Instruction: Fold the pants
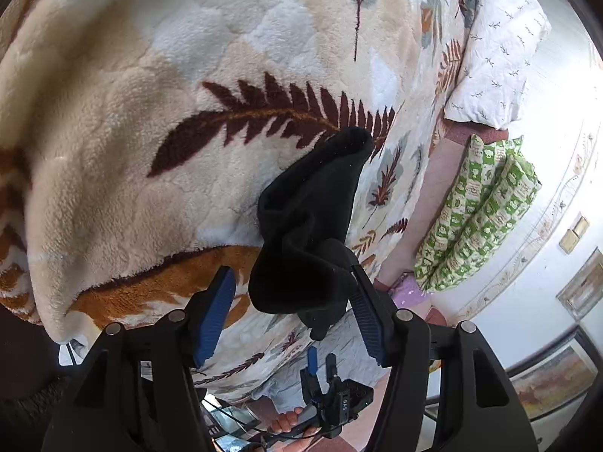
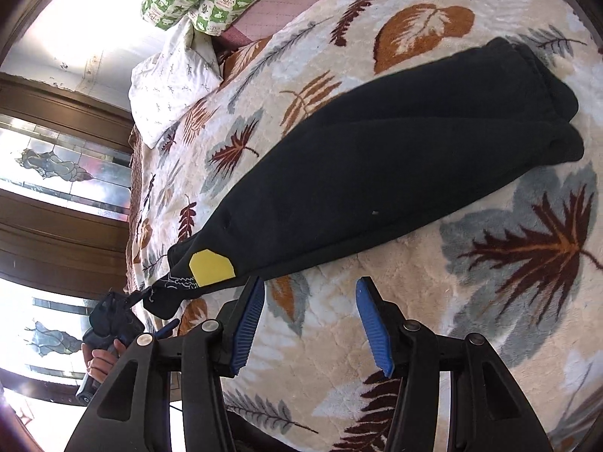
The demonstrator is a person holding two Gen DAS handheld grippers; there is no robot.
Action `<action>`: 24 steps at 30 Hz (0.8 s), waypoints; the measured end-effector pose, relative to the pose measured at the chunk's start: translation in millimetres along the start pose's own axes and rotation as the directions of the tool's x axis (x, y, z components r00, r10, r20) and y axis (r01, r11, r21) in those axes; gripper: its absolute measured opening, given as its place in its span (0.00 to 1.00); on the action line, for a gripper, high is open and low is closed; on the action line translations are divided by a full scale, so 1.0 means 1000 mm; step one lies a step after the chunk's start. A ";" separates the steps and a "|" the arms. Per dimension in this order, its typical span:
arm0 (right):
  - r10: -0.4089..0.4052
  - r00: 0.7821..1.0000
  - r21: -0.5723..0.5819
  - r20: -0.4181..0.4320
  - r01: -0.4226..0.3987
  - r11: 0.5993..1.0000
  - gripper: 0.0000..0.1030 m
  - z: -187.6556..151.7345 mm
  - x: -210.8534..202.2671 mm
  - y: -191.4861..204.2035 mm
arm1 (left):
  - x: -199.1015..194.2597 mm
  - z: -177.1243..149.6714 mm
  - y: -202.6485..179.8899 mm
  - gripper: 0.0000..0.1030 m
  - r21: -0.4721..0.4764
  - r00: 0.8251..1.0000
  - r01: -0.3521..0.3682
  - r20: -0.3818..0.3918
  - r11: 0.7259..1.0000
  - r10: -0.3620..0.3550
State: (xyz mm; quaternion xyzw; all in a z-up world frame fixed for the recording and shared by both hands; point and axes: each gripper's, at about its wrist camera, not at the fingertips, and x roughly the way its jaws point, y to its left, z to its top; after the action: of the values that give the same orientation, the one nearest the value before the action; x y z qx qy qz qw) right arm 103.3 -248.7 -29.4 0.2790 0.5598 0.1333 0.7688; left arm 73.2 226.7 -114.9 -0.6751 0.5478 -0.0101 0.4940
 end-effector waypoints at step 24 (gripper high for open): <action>-0.115 0.979 0.220 0.171 0.076 0.972 0.58 0.048 -0.058 -0.096 | 0.024 0.011 -0.032 0.30 0.086 0.999 0.005 -0.035 0.996 -0.002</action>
State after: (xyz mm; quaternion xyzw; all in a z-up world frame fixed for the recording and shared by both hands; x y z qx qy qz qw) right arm 118.3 -369.9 -28.4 0.3434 0.5108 0.0094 0.7881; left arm 112.1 213.5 -111.7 -0.6537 0.5542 -0.0463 0.5132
